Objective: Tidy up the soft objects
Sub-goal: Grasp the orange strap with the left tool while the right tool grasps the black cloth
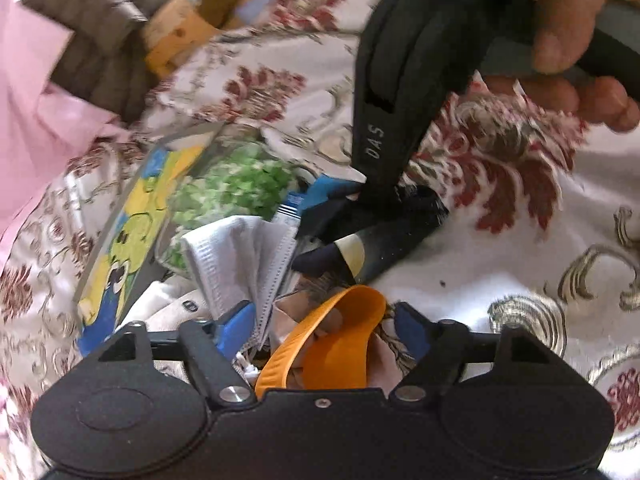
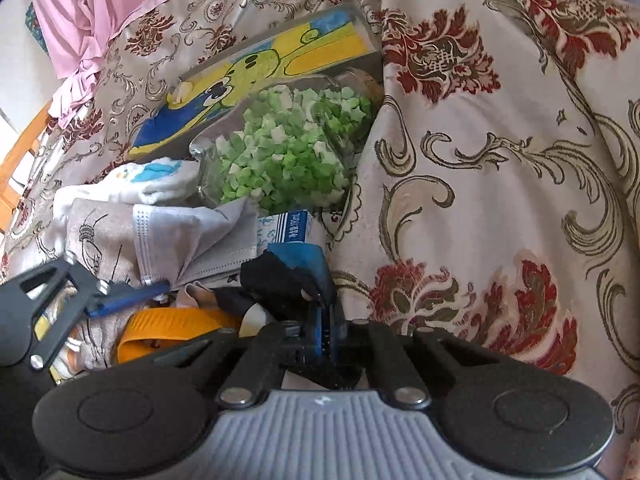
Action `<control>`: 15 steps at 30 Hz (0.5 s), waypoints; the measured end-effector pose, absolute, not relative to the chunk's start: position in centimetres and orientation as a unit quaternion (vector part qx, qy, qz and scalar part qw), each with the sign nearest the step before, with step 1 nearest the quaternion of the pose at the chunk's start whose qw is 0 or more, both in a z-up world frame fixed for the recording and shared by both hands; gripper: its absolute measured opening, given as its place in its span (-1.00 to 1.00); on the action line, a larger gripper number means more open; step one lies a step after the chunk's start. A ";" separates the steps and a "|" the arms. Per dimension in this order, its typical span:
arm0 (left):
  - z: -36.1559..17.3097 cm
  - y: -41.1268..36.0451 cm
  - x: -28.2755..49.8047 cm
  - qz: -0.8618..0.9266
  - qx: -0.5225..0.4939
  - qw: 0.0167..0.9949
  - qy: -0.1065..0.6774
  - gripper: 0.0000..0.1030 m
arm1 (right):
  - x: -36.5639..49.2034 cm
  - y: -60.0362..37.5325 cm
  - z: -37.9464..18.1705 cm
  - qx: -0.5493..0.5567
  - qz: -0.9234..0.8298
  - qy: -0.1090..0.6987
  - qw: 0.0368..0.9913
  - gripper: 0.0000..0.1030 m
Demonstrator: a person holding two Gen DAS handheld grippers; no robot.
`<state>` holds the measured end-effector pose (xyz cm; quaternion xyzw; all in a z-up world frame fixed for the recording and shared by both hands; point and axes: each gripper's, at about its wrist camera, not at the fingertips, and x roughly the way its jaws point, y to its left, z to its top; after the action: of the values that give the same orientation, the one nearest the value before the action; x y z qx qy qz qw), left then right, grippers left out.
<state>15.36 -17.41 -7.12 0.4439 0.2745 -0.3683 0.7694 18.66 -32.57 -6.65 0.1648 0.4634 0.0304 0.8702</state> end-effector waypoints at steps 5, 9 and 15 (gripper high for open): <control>-7.8 -18.5 15.5 -0.376 0.496 0.724 0.299 -0.04 | 18.9 -33.6 -6.7 0.189 0.029 0.458 0.868 -0.91; -8.7 -19.2 15.5 -0.353 0.539 0.708 0.290 -0.25 | 19.1 -33.7 -6.9 0.194 0.034 0.462 0.864 -0.91; -8.1 -20.3 17.5 -0.324 0.474 0.743 0.345 -0.52 | 19.1 -34.4 -7.3 0.213 0.042 0.471 0.855 -0.67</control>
<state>17.48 -20.27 -8.10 0.4736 0.3446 -0.3241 0.7429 19.13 -34.45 -7.35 0.2127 0.4706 0.0417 0.8553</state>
